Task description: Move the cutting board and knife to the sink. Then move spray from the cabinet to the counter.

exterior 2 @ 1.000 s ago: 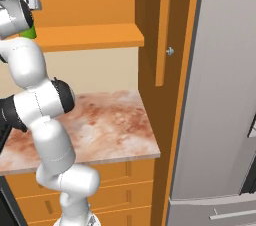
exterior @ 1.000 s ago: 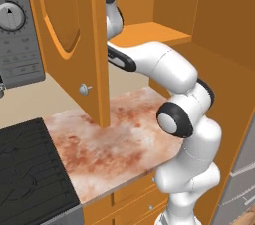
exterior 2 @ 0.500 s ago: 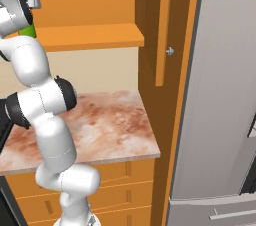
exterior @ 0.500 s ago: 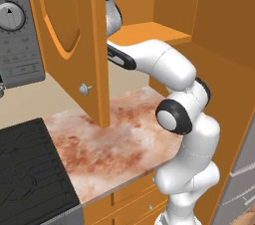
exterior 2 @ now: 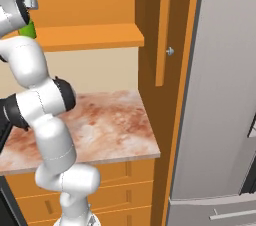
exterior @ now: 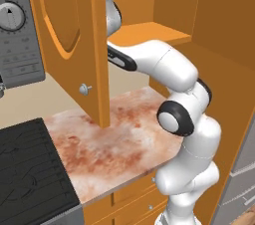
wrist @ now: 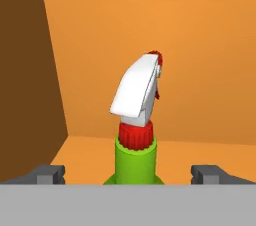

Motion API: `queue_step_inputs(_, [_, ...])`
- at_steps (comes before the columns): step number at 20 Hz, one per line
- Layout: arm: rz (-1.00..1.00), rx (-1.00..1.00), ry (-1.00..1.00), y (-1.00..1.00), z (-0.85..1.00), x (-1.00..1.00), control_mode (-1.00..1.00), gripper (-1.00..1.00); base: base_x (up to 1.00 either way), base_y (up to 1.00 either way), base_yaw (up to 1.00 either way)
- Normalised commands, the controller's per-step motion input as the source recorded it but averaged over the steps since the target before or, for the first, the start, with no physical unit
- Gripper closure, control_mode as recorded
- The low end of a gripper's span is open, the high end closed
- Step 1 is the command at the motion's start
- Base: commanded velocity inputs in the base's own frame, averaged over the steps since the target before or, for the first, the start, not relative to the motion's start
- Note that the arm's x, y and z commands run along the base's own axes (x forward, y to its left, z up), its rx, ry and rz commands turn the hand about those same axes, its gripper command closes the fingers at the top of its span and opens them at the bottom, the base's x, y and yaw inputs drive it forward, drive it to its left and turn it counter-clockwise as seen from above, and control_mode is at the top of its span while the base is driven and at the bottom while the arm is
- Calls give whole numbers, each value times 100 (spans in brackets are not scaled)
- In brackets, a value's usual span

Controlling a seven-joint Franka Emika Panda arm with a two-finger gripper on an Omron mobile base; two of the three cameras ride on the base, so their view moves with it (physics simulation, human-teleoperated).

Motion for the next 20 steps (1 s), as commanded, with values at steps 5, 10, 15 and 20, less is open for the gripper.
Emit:
queue_step_inputs(5, [0, 0, 0, 0, -23, -4, -100, -100, 0, 0, 0])
queue_step_inputs(10, [0, 0, 0, -3, -52, -10, -100, -100, 0, 0, 0])
queue_step_inputs(15, [0, 0, 0, 0, 0, 1, -100, -100, 0, 0, 0])
queue_step_inputs(20, [0, 0, 0, 1, 0, 20, -100, -100, 0, 0, 0])
